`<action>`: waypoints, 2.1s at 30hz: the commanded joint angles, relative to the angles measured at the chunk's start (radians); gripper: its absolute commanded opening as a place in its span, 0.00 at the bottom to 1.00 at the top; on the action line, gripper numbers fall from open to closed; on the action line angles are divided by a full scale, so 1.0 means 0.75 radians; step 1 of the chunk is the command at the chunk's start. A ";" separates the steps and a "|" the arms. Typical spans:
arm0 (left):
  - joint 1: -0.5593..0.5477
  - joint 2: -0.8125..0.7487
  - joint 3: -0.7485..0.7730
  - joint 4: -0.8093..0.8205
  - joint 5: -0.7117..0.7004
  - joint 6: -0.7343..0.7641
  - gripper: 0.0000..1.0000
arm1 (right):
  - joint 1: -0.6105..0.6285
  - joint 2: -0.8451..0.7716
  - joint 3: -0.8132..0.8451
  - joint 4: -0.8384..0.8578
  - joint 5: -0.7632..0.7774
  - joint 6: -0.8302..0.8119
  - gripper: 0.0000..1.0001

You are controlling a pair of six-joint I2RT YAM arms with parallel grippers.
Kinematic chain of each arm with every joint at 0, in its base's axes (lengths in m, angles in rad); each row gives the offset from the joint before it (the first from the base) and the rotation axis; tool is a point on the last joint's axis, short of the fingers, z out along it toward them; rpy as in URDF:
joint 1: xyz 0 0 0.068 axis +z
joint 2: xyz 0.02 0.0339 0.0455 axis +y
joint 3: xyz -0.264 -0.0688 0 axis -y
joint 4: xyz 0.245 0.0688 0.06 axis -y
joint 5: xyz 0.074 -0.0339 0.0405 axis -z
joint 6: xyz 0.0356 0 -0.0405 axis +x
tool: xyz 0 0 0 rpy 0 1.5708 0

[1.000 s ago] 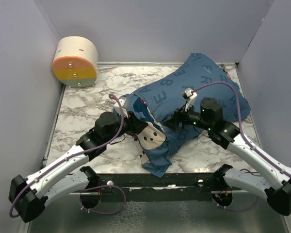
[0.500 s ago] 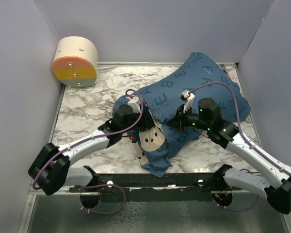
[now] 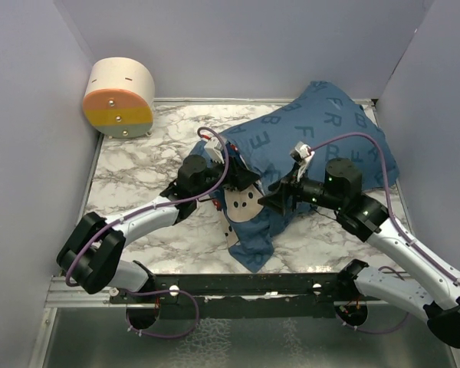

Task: Put the pillow into the pillowcase
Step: Stuff the pillow into the pillowcase, then turn over the pillow at the center of the board.

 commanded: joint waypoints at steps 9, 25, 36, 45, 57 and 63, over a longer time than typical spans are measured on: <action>0.033 0.088 -0.022 0.067 0.036 -0.045 0.55 | 0.003 0.171 -0.046 -0.130 0.505 -0.034 0.03; 0.065 -0.114 -0.035 0.116 0.045 0.035 0.58 | 0.003 0.230 -0.087 0.095 -0.085 0.012 0.40; 0.078 -0.790 0.140 -1.171 -0.411 0.453 0.74 | 0.005 0.024 -0.094 0.204 -0.204 -0.185 0.99; 0.366 -0.548 0.365 -1.075 -0.018 0.520 0.82 | 0.160 0.114 0.038 0.155 -0.320 -0.820 1.00; 0.817 -0.465 0.135 -0.816 -0.025 0.527 0.83 | 0.825 0.913 0.396 -0.241 1.061 -1.180 1.00; 0.817 -0.741 -0.103 -0.741 -0.234 0.641 0.86 | 0.819 1.019 0.275 -0.137 1.431 -1.135 1.00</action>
